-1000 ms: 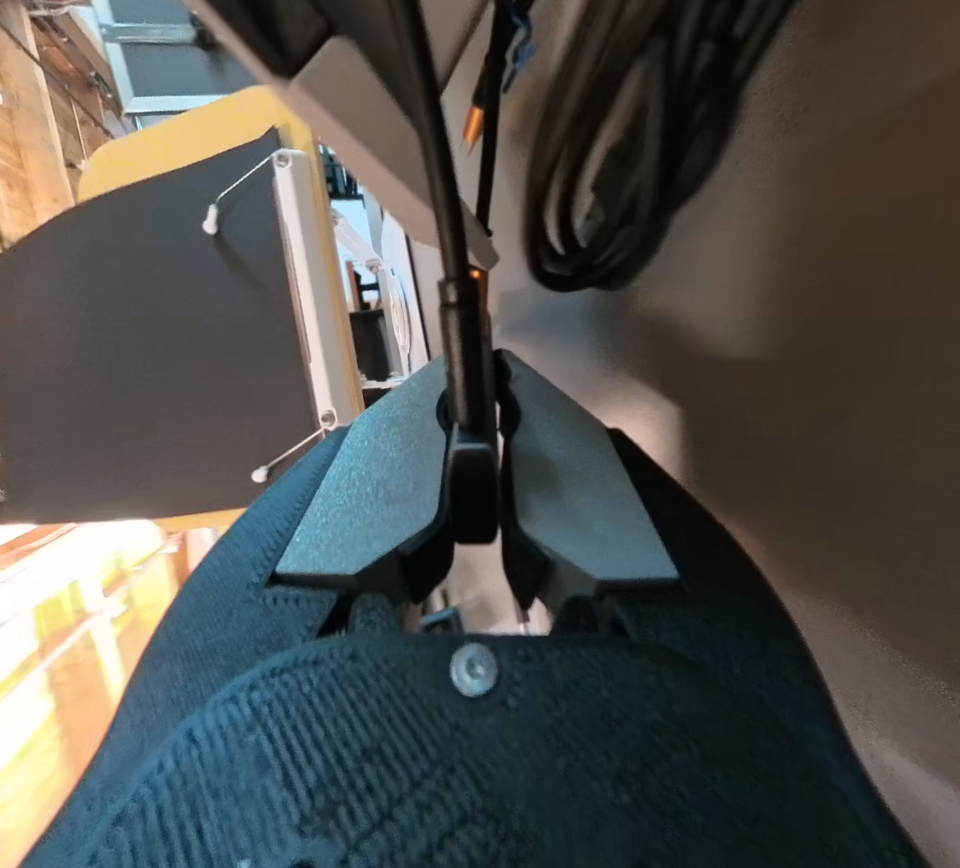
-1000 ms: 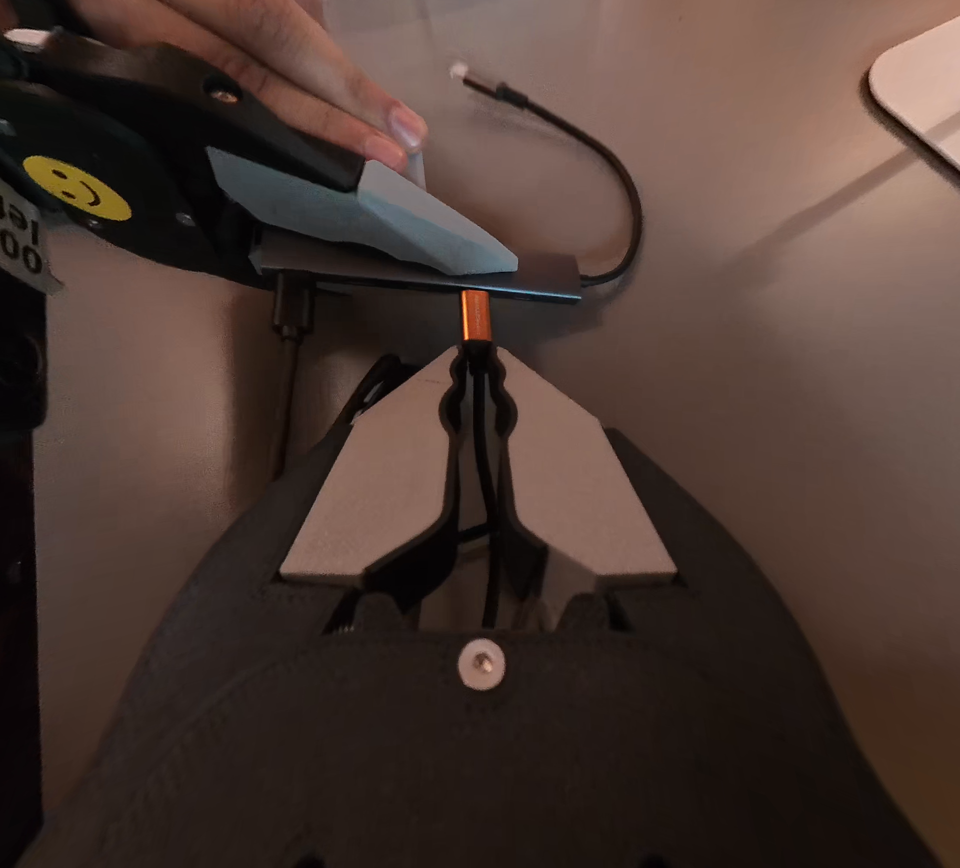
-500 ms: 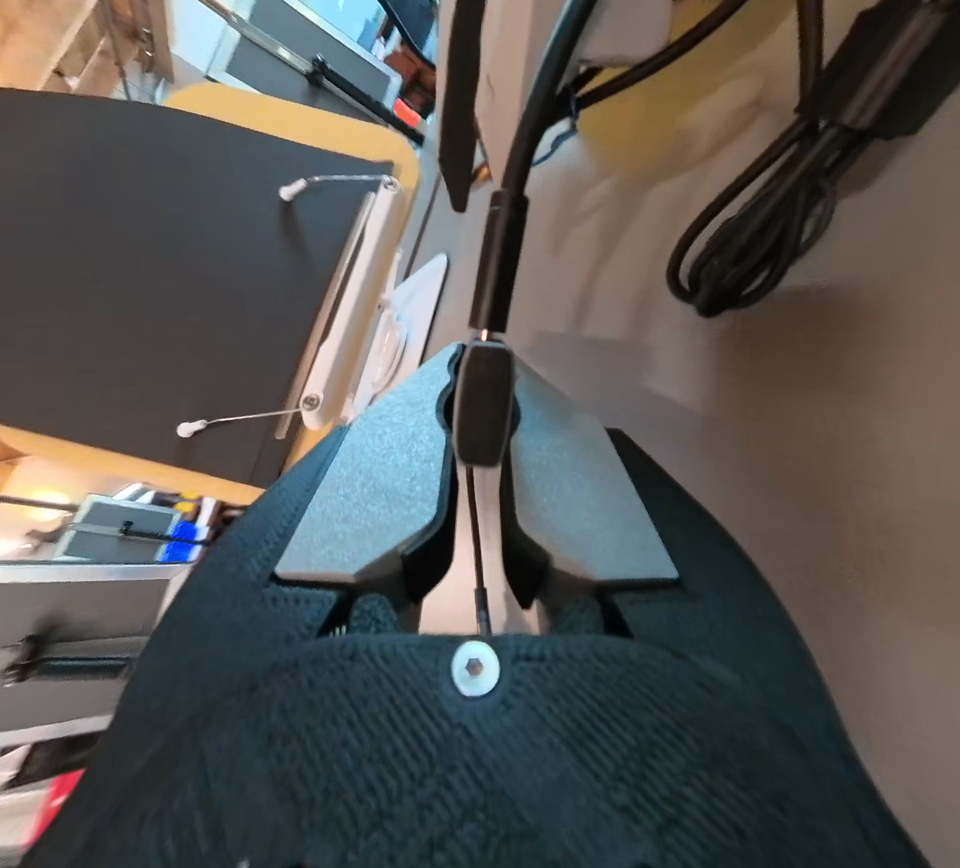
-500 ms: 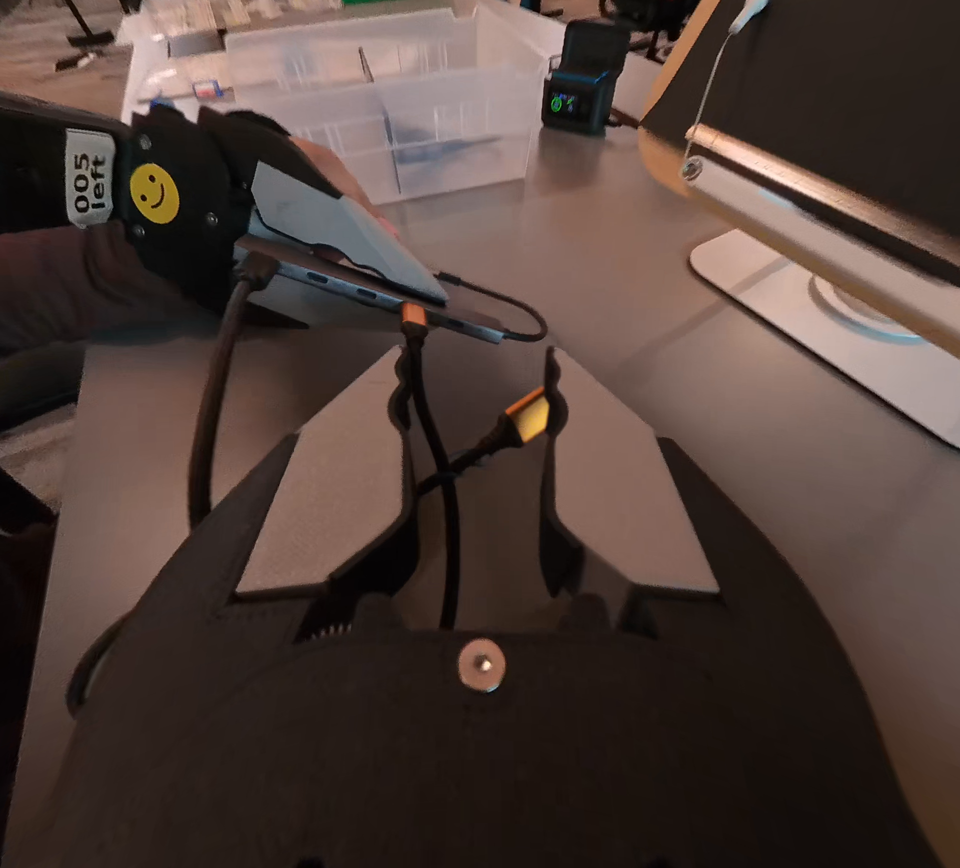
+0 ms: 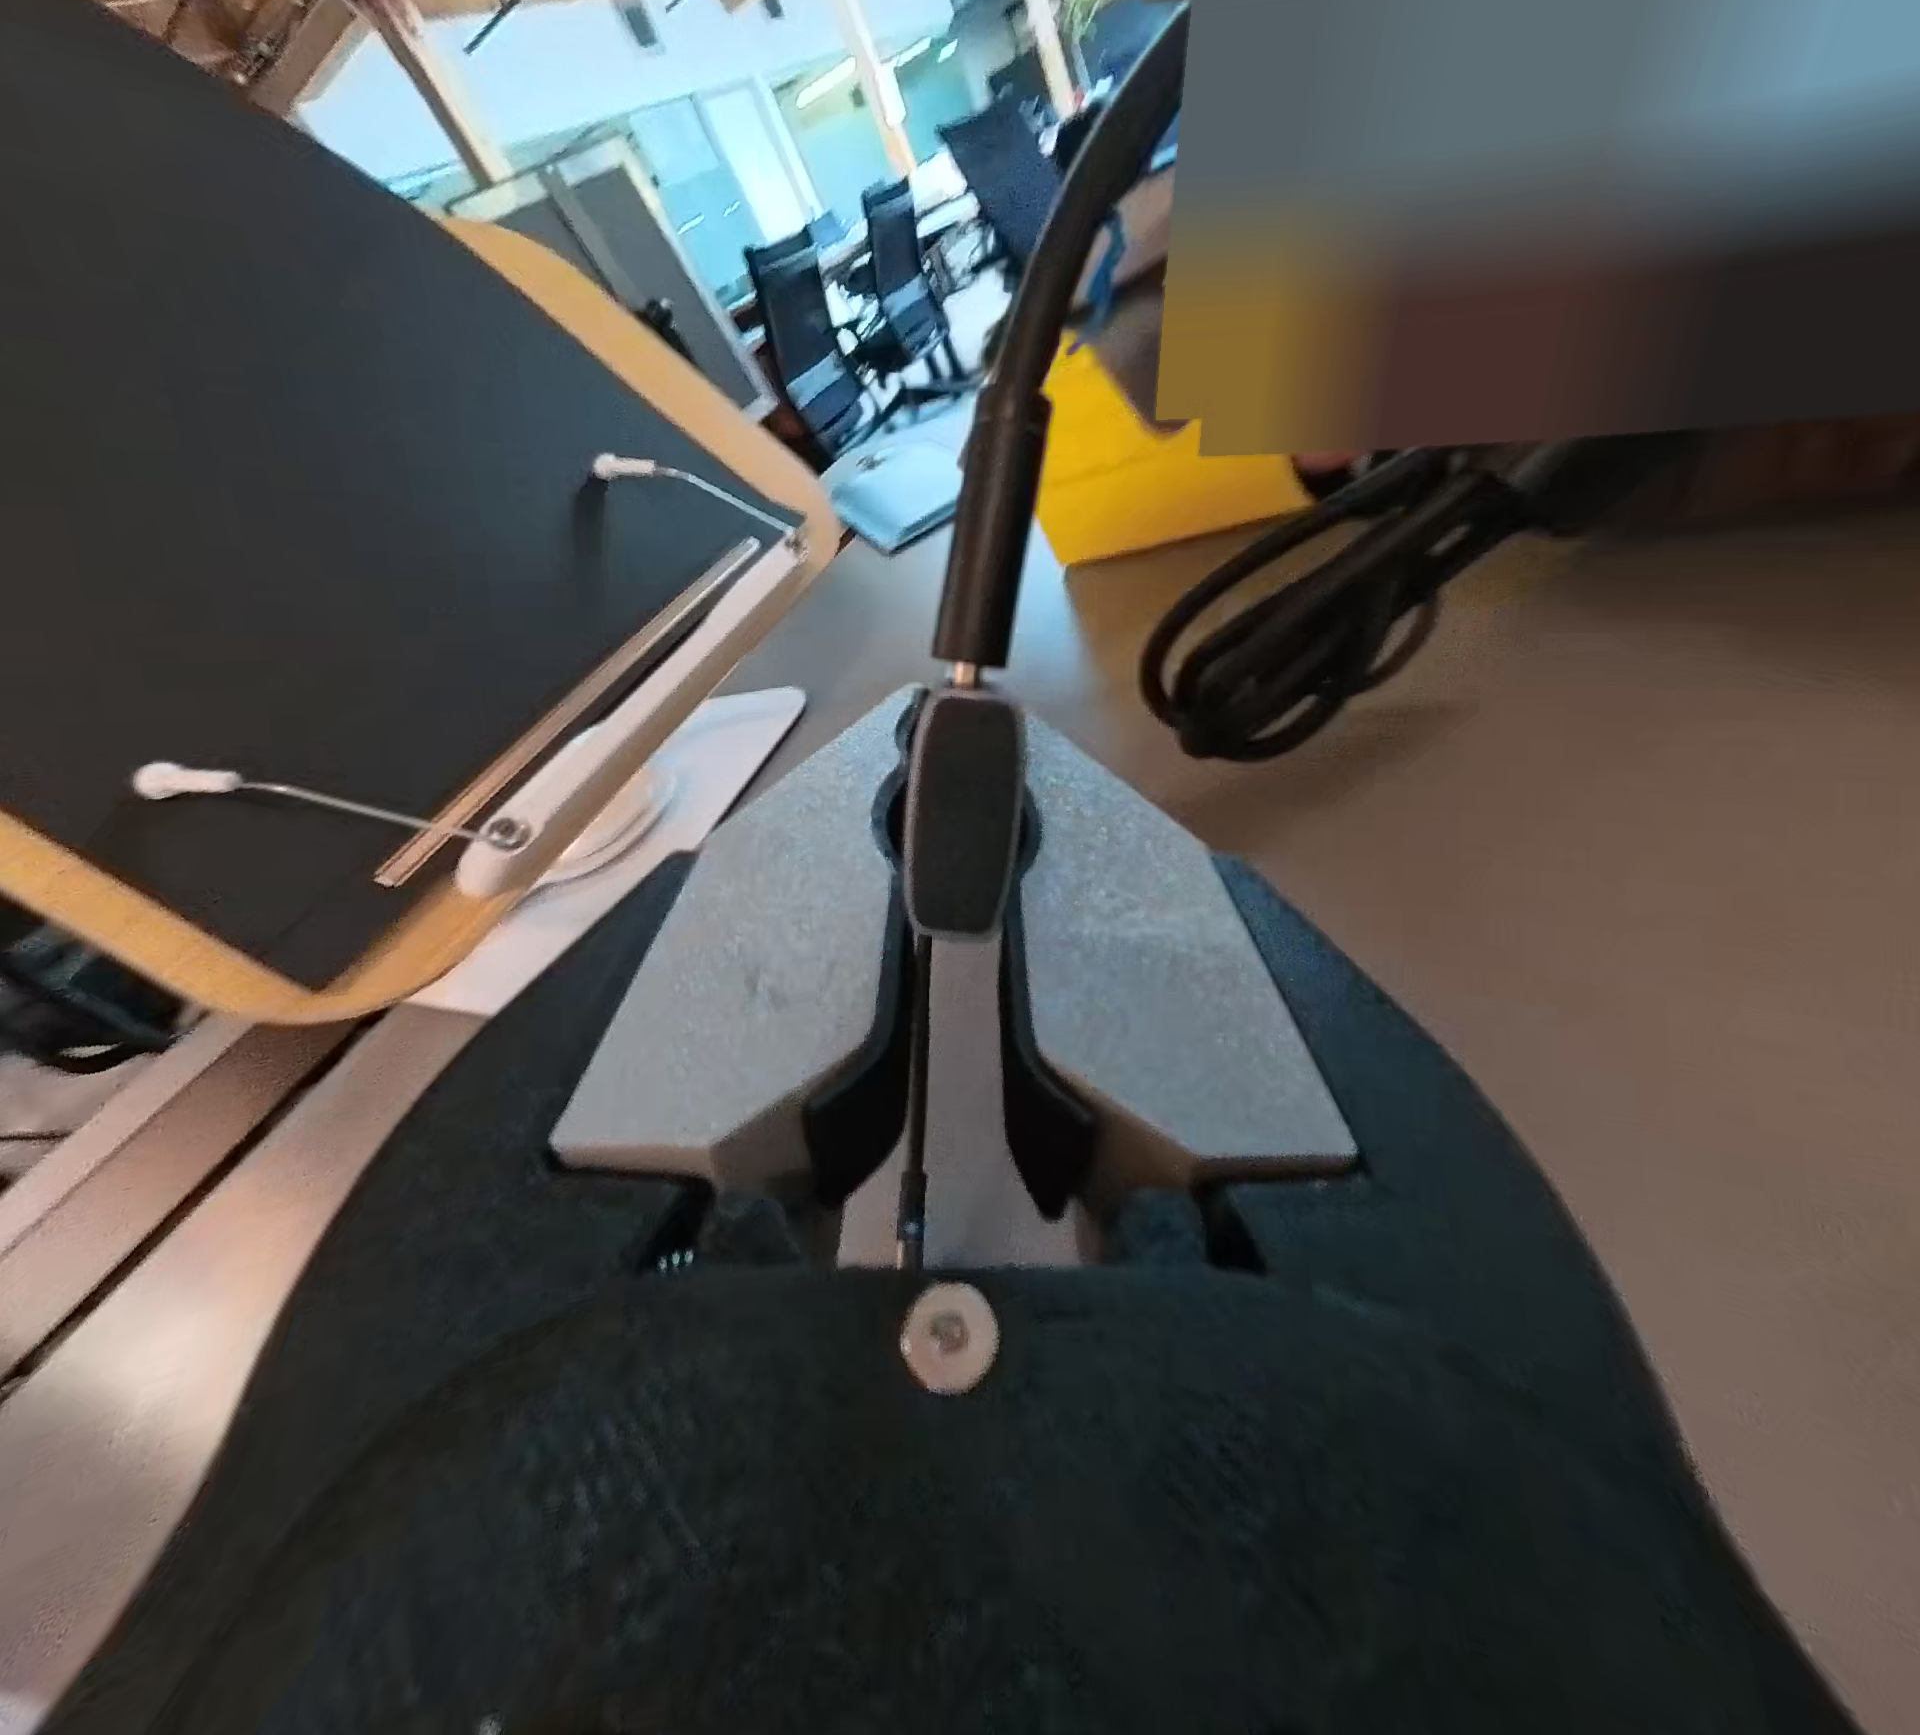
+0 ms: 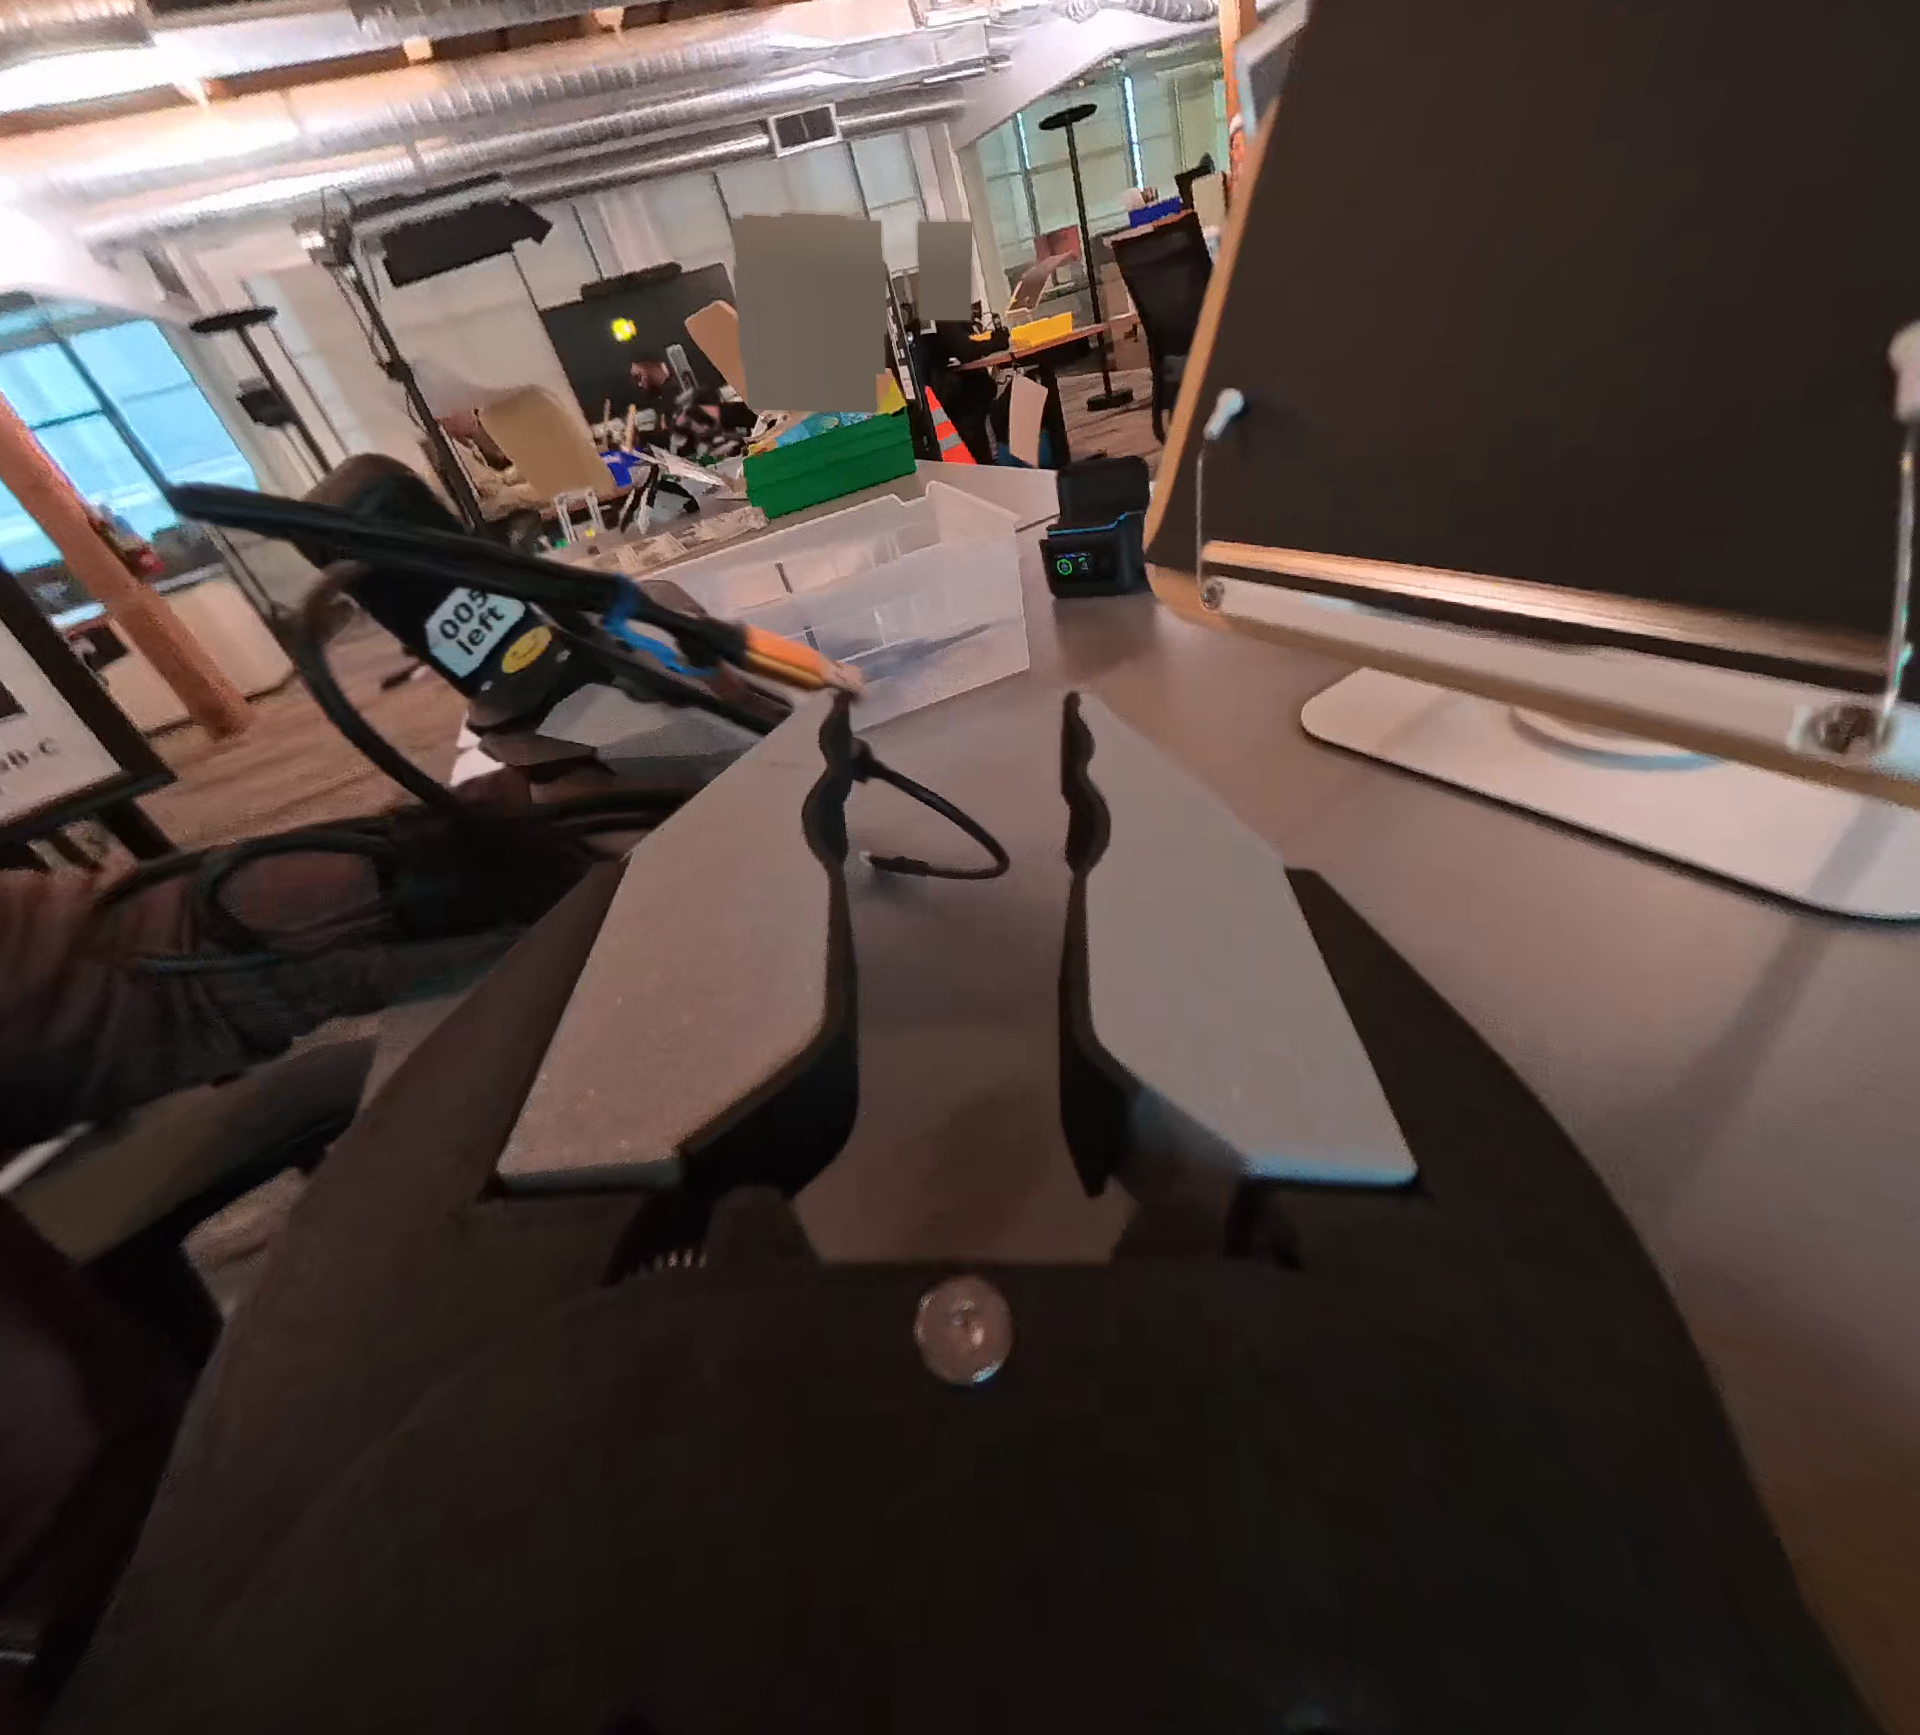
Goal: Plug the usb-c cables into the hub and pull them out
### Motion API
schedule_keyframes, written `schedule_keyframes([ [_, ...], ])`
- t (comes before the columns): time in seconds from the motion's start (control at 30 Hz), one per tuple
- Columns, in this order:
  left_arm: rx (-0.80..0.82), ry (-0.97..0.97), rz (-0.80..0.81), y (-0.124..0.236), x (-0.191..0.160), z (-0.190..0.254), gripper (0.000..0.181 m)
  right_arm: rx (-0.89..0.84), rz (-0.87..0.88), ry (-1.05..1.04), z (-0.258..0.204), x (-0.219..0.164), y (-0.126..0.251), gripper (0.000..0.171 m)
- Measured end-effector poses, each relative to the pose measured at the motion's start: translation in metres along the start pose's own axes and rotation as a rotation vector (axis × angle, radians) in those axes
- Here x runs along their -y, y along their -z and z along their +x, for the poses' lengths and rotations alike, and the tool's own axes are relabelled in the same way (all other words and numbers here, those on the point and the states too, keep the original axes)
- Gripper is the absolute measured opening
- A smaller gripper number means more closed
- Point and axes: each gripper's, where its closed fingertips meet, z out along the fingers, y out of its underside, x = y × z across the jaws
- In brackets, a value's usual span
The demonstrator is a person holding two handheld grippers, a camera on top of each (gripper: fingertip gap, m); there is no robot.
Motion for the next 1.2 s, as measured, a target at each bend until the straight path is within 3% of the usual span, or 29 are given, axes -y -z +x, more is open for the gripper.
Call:
schedule_keyframes([
  [0.1,-0.084,0.087,0.104,0.006,0.018,0.007,0.008,0.026,0.001,-0.087,0.005,-0.004,-0.001,0.045],
  [0.23,-0.151,0.161,0.19,0.01,0.033,0.015,0.008,0.18,-0.022,-0.114,-0.019,-0.008,-0.009,0.043],
  [0.37,-0.206,0.191,0.207,0.006,0.036,0.027,0.008,0.286,-0.112,-0.034,-0.049,-0.026,-0.022,0.046],
  [0.5,-0.245,0.197,0.187,-0.002,0.033,0.039,0.008,0.317,-0.184,0.079,-0.069,-0.044,-0.033,0.038],
  [0.57,-0.259,0.199,0.178,-0.005,0.032,0.044,0.008,0.318,-0.223,0.123,-0.073,-0.052,-0.036,0.018],
  [0.87,-0.201,0.254,0.115,-0.013,0.025,0.04,0.018,0.148,-0.296,0.402,-0.063,-0.057,-0.029,0.01],
  [1.0,-0.061,0.305,0.017,-0.013,0.004,0.011,0.002,-0.036,-0.228,0.447,-0.038,-0.027,-0.012,0.007],
  [1.2,0.037,0.273,-0.083,-0.006,-0.015,-0.01,0.0,-0.272,-0.042,0.502,-0.02,0.097,0.053,0.006],
])
